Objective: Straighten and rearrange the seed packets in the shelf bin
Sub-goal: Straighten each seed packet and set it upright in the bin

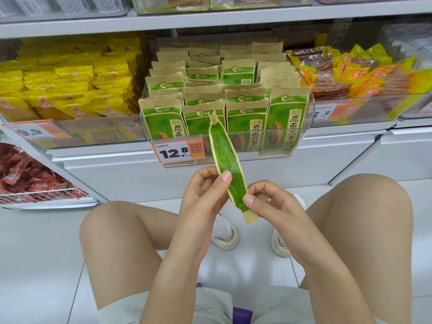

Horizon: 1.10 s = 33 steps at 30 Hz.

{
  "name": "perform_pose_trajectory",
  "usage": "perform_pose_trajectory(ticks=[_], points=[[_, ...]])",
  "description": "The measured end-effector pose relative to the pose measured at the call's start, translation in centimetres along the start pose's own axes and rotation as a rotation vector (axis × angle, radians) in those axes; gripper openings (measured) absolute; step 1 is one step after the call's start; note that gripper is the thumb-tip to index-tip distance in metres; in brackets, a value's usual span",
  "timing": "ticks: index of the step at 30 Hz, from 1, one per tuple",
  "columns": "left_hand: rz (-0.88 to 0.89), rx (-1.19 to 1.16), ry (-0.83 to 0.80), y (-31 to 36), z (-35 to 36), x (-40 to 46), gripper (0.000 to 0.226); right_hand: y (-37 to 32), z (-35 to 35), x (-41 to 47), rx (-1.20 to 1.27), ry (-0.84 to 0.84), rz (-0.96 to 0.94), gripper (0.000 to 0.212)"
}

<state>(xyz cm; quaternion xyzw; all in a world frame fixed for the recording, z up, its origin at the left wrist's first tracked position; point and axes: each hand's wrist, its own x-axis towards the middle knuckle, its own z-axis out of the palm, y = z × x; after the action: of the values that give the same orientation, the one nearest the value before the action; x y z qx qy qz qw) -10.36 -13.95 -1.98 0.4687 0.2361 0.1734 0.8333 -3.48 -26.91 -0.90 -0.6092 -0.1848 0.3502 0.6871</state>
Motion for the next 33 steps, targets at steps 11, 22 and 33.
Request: perform_pose_trajectory(ticks=[11,22,33], points=[[0.094,0.16,0.099,0.0,0.3,-0.1,0.03,2.1,1.0,0.4,-0.542,0.279,-0.169,0.051],[-0.183,0.327,-0.176,-0.6,-0.9,-0.1,0.045,0.3,0.2,0.7,0.113,0.453,-0.069,0.023],[0.327,0.787,0.229,-1.7,1.2,-0.4,0.023,0.9,1.6,0.5,-0.008,0.435,-0.206,0.016]])
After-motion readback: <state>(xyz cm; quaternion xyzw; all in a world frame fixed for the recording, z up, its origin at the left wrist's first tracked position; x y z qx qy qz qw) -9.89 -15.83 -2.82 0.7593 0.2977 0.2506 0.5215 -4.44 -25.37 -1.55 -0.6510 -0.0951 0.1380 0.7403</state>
